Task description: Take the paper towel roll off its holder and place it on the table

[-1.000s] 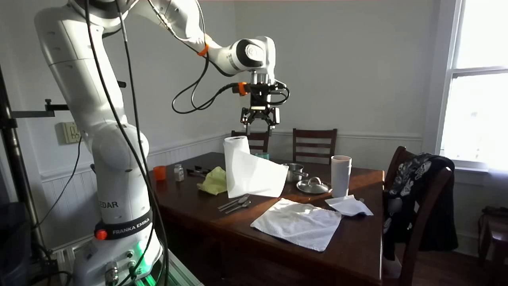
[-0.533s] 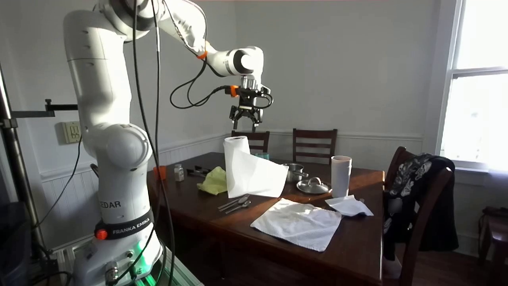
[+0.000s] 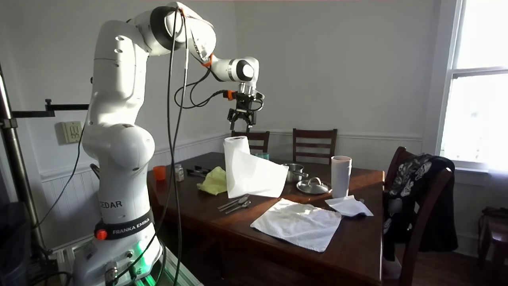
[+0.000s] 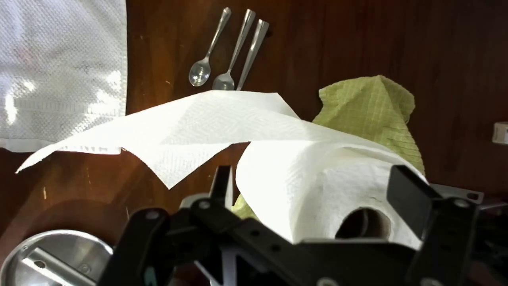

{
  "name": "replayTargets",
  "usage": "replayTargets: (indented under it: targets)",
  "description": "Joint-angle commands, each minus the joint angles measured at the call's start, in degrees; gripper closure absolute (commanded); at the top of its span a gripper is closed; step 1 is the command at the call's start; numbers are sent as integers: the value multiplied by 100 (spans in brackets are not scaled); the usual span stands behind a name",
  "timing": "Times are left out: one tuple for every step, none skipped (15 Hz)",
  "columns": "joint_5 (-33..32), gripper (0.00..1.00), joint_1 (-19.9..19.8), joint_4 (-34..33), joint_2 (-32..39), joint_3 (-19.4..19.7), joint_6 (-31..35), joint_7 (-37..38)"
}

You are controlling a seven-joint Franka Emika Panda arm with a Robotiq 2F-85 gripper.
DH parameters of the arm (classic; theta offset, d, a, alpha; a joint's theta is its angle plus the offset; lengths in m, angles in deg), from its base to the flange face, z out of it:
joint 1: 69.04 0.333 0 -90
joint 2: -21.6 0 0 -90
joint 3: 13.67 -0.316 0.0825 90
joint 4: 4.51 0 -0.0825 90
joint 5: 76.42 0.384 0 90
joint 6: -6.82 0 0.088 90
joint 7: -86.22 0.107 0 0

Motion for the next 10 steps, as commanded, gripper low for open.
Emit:
replayTargets:
  targets:
    - [-6,0,-17,-86,78,-25,-31,7]
    - [-6,0,-17,-123,118,-25,-42,7]
    - [-6,0,-18,-141,126,-23,-53,7]
    - [-6,0,-19,-158,125,-23,-71,7]
    - [-6,0,-18,-169,125,-24,-79,7]
    - [-6,0,-18,-173,125,-23,-80,7]
    - [-56,0,39,-264,199,-38,-69,170]
    - [-106,0,78,-292,219,-50,4,260]
    - [-130,0,116,-307,245,-70,61,336]
    - [-157,0,161,-314,276,-93,104,439]
